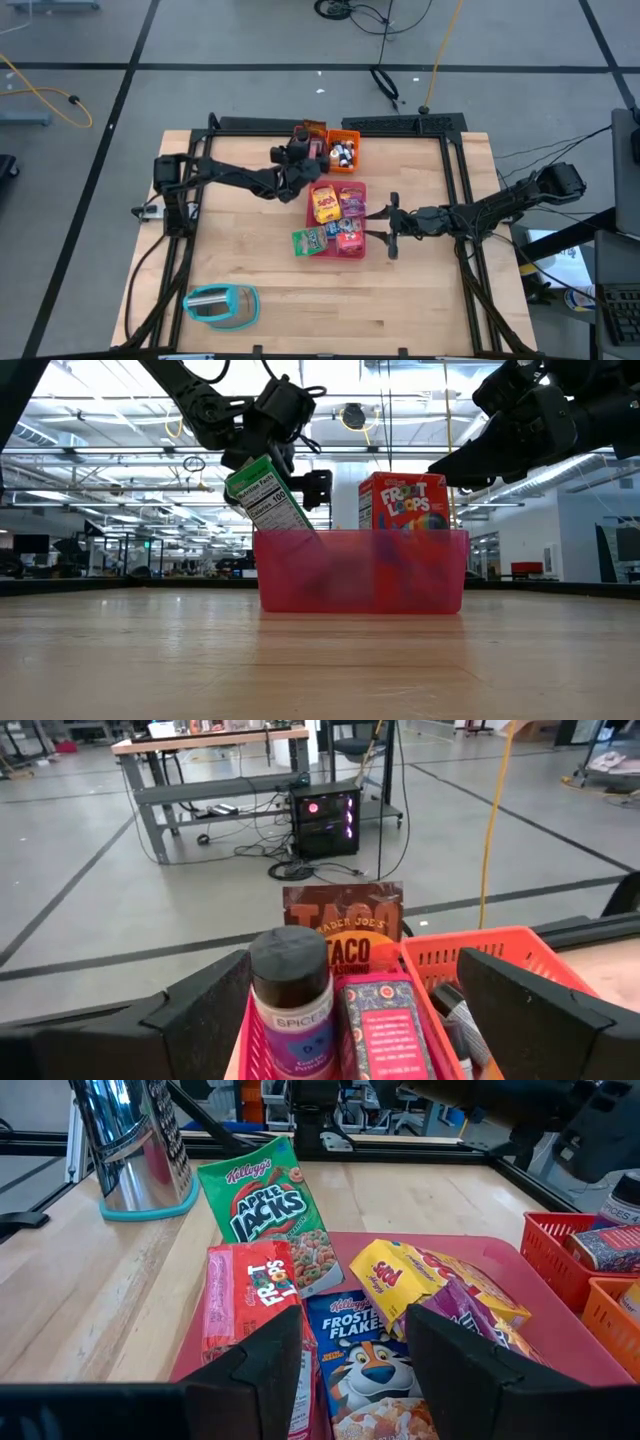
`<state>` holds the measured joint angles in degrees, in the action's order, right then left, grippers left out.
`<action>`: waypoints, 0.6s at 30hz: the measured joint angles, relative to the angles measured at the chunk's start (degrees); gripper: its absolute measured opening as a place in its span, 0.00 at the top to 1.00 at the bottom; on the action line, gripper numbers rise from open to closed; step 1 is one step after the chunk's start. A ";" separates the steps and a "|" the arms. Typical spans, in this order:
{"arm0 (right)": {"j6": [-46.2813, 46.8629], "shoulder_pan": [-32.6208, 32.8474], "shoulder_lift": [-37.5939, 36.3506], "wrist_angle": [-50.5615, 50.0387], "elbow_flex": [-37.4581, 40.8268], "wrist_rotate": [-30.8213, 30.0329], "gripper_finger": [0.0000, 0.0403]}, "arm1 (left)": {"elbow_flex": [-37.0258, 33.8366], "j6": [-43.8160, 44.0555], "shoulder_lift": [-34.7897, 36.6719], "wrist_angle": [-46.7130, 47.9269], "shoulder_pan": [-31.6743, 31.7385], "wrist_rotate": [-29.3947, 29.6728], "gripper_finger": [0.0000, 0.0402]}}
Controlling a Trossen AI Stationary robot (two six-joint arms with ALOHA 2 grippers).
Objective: Pick & Place Kitchen Items
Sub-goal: Return to Home Position
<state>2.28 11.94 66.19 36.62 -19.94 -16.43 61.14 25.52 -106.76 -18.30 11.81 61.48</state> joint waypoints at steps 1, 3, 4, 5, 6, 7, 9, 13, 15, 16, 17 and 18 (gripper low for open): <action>0.00 0.00 0.00 0.02 0.00 0.00 0.58 | 0.00 -0.29 0.00 -0.01 -0.25 0.01 0.13; -0.01 0.00 0.00 0.00 0.00 0.00 0.58 | 0.00 -1.16 0.00 0.00 -0.81 -0.01 0.13; -0.02 0.00 0.00 0.00 0.00 0.00 0.58 | 0.00 -1.66 0.00 0.01 -1.15 -0.03 0.13; -0.06 0.00 0.00 0.00 0.00 0.00 0.58 | 0.00 -2.26 0.00 -0.01 -1.53 -0.03 0.13; -0.04 0.00 0.00 0.00 0.00 0.00 0.58 | 0.00 -3.05 0.00 -0.03 -1.94 -0.03 0.13; -0.02 0.00 0.00 0.00 0.00 0.00 0.58 | 0.00 -3.86 0.00 -0.01 -2.35 -0.03 0.12; 0.00 0.00 0.00 0.01 0.00 0.00 0.58 | 0.00 -5.66 0.00 -0.01 -3.26 -0.02 0.13; -0.01 0.00 0.00 0.00 0.00 0.00 0.58 | 0.00 -9.89 0.00 -1.83 -5.48 0.00 0.13; 0.00 0.00 0.00 0.00 0.00 0.00 0.58 | 0.00 -14.09 0.04 -4.25 -6.93 0.03 0.13; 0.02 0.00 0.00 0.00 0.00 0.00 0.58 | 0.00 -16.20 0.08 -5.32 -7.80 0.03 0.13; 0.02 0.00 0.00 0.01 0.00 0.00 0.58 | 0.00 -17.68 0.16 -6.39 -8.65 0.00 0.13; 0.02 0.02 -0.01 0.06 0.00 0.00 0.58 | 0.00 -18.87 0.76 -6.68 -9.49 -0.40 0.13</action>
<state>2.31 11.97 66.19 36.68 -19.94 -16.43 61.14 6.66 -106.00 -24.98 2.32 61.08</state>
